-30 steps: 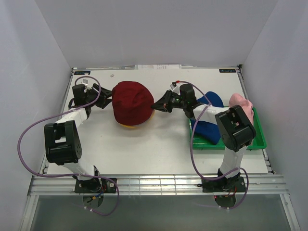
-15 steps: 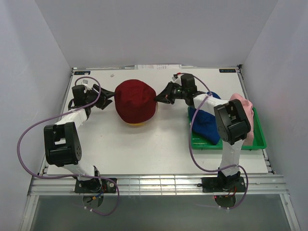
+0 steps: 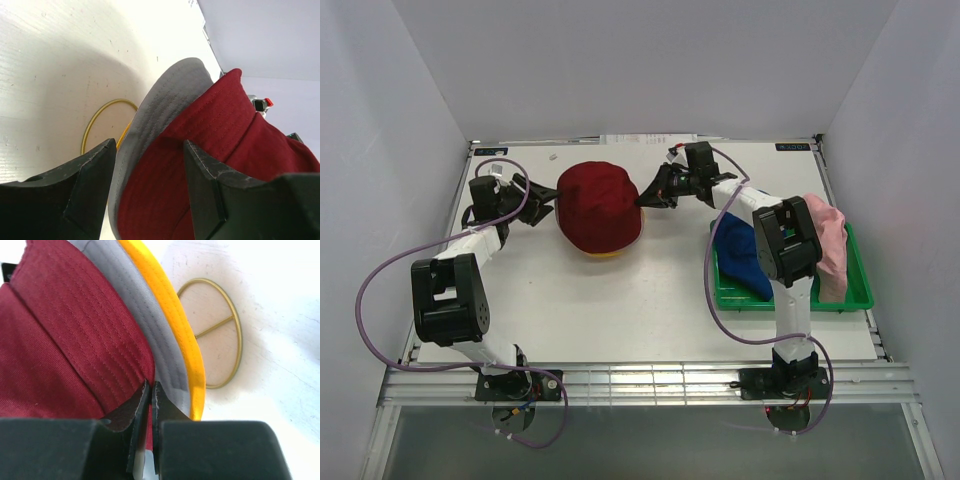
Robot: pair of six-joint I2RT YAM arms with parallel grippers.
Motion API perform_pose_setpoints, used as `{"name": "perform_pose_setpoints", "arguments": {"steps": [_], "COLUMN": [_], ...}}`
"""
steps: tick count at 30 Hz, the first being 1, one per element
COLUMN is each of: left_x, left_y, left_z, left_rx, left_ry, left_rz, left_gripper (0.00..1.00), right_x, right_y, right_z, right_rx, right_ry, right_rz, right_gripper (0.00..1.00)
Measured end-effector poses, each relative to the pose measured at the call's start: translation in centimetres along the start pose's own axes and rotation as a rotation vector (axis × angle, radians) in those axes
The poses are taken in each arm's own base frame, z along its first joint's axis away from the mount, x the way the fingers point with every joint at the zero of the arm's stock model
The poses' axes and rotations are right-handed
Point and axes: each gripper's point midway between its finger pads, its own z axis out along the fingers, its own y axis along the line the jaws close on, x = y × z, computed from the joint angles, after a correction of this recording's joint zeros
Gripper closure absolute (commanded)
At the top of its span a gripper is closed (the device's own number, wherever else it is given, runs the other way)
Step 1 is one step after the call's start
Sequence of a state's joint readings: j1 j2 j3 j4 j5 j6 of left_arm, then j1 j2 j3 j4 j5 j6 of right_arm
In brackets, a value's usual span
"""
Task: Stack the hats
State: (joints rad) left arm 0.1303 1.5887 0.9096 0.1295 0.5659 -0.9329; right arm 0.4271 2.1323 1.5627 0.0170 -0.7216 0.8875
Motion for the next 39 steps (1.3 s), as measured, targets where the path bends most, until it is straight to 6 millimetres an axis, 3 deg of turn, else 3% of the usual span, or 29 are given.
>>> {"name": "perform_pose_setpoints", "arguments": {"steps": [16, 27, 39], "left_x": [-2.0, -2.3, -1.4], "left_y": [-3.1, -5.2, -4.8], "left_z": [-1.0, -0.9, -0.1], "left_rx": [0.097, 0.216, 0.260], "left_ry": [-0.051, 0.002, 0.067], "left_rz": [0.053, 0.113, 0.122], "left_gripper": [0.35, 0.36, 0.38], "right_x": [0.0, -0.5, -1.4], "right_y": [-0.4, -0.2, -0.2], "right_z": [0.1, 0.2, 0.5], "right_rx": [0.028, 0.035, 0.044], "right_ry": [0.033, 0.038, 0.044], "right_rz": [-0.017, -0.033, -0.043], "right_gripper": [0.92, 0.92, 0.92]}}
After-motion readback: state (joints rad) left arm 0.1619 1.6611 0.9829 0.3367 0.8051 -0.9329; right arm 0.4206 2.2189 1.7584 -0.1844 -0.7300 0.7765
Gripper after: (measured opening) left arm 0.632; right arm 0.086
